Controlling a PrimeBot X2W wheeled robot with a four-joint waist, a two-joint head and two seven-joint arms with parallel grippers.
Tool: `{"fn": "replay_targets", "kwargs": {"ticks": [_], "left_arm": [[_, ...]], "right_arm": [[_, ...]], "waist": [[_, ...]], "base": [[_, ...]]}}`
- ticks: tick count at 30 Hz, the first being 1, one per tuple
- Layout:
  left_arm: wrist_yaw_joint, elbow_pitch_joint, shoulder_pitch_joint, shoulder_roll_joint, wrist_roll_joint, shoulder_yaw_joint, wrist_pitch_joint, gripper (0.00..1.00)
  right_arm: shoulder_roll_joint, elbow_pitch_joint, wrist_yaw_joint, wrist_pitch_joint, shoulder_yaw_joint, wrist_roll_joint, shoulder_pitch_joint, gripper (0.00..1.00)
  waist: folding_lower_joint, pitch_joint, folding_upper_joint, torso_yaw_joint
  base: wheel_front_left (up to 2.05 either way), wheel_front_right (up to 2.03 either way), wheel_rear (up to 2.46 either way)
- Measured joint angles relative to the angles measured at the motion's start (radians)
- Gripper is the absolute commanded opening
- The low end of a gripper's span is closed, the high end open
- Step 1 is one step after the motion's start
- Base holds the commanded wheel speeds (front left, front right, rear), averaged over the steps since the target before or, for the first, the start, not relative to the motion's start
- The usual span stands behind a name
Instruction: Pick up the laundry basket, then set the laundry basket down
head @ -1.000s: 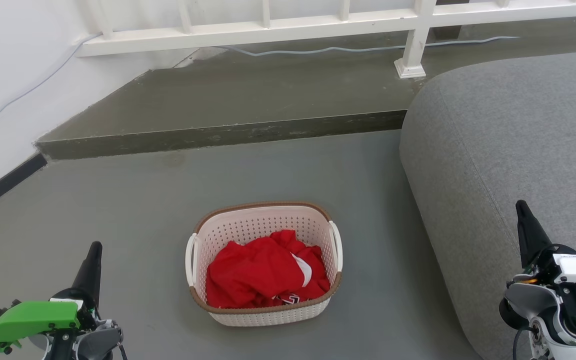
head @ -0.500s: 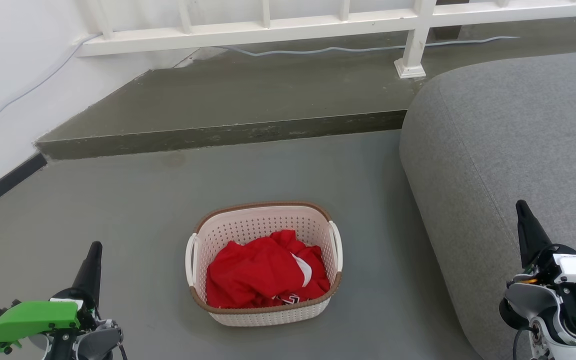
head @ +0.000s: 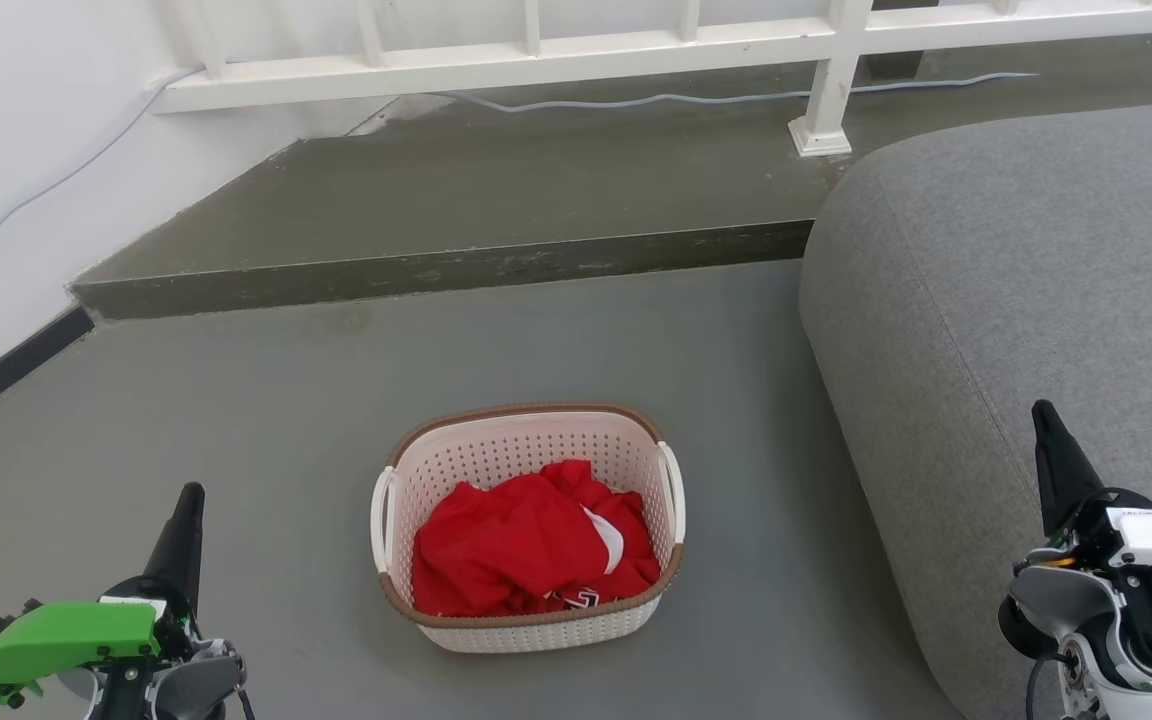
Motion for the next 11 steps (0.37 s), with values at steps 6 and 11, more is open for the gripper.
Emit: {"fn": "replay_targets", "kwargs": {"ticks": [6, 11], "left_arm": [[0.0, 0.0, 0.0, 0.0, 0.0, 0.0, 0.0, 0.0], [0.0, 0.0, 0.0, 0.0, 0.0, 0.0, 0.0, 0.0]], "right_arm": [[0.0, 0.0, 0.0, 0.0, 0.0, 0.0, 0.0, 0.0], [0.0, 0.0, 0.0, 0.0, -0.001, 0.0, 0.0, 0.0]], "waist": [[0.0, 0.0, 0.0, 0.0], [0.0, 0.0, 0.0, 0.0]], "base": [[0.0, 0.0, 0.0], [0.0, 0.0, 0.0]]}}
